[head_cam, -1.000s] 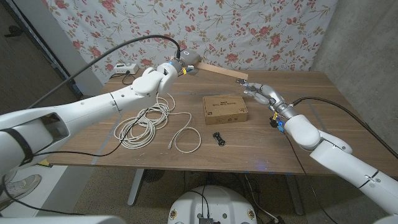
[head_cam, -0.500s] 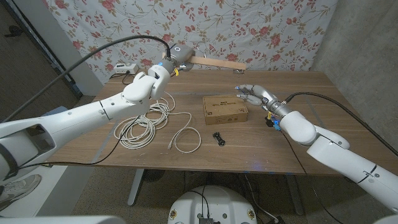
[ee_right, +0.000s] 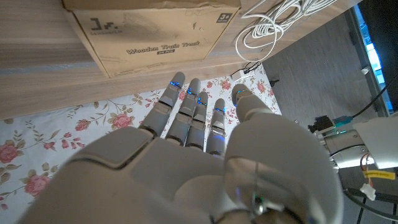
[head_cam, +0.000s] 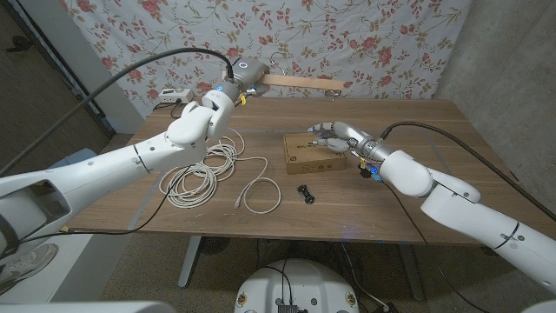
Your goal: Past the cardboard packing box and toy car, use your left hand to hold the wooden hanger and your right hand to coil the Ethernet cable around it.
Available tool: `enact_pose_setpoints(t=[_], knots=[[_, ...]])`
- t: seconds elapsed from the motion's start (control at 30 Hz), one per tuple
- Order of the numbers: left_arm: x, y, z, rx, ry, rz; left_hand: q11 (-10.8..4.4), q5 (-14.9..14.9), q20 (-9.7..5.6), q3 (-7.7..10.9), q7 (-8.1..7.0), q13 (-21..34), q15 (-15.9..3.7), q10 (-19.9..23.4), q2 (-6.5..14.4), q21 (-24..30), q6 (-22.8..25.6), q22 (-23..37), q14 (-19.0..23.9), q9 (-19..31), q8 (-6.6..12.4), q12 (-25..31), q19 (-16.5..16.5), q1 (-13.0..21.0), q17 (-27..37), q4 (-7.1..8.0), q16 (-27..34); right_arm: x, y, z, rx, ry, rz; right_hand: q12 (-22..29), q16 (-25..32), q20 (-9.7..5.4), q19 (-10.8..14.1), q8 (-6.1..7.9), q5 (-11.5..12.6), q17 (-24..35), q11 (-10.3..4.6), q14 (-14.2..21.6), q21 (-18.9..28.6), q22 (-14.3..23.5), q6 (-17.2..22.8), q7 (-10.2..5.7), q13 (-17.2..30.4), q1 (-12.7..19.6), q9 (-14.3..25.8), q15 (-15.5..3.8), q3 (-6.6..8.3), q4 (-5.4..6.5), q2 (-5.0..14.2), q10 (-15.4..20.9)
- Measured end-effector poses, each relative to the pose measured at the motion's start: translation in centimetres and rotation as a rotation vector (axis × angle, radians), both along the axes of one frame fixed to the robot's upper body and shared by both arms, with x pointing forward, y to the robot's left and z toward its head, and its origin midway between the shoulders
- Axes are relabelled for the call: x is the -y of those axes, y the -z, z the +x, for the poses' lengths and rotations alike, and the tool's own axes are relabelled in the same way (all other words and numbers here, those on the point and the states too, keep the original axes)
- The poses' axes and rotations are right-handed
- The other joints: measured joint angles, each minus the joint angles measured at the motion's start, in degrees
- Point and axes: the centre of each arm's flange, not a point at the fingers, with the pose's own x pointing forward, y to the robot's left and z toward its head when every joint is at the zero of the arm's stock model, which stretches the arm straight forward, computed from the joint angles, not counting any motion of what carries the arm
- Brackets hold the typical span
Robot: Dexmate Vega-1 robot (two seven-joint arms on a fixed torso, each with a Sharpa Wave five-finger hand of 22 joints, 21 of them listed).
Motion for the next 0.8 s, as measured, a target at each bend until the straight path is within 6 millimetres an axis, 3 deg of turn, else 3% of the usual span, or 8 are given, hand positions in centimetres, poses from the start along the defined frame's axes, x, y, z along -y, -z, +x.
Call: enact_pose_setpoints(t=[0.17, 0.53, 0.8], knots=[[-0.1, -0.2, -0.2, 0.005, 0.003, -0.006, 0.0, 0.0, 0.0, 0.0, 0.0, 0.0, -0.15, -0.2, 0.1, 0.0, -0.2, -0.2, -0.2, -0.2, 0.1, 0.4, 0.0, -0.1, 0.0, 0.0, 0.2, -1.5, 0.1, -0.3, 0.003, -0.008, -0.09, 0.0, 0.2, 0.0, 0.0, -0.21, 0.0, 0.5, -0.52, 0.0, 0.0, 0.0, 0.3, -0.53, 0.0, 3.2, 0.0, -0.01, 0.64, -0.31, -0.1, 0.5], [-0.2, -0.4, -0.1, 0.0, 0.016, -0.011, -0.11, 0.0, 0.0, 0.23, -0.07, 0.0, 0.08, -0.5, 0.4, 0.4, -0.5, -0.8, -0.5, -0.3, 0.1, 1.5, 0.0, -0.4, 0.0, -0.23, 0.7, -4.8, 0.0, -0.6, 0.04, -0.033, -0.232, -1.1, -1.3, -0.17, -0.7, -0.86, 0.0, 0.9, -2.8, -5.7, 0.0, 0.0, -1.2, -1.97, 0.3, 8.5, 0.0, 0.09, 0.87, -0.08, -0.88, -1.8], [-0.2, -0.5, 0.1, -0.008, 0.024, -0.018, 0.18, 0.0, 0.0, 0.48, -0.05, 0.0, 0.09, -0.8, 0.4, 1.0, -0.5, -0.8, -0.5, -0.5, 0.1, 2.1, 0.0, -0.4, 0.0, 0.01, 1.1, -7.2, 0.4, -0.4, 0.09, -0.053, -0.335, -1.5, -1.8, -0.69, -1.2, -0.86, 0.0, 0.6, -4.21, -6.7, 0.0, 0.0, -1.3, -3.59, 0.3, 11.4, 0.3, 0.09, 1.33, -0.09, -1.1, -2.8]])
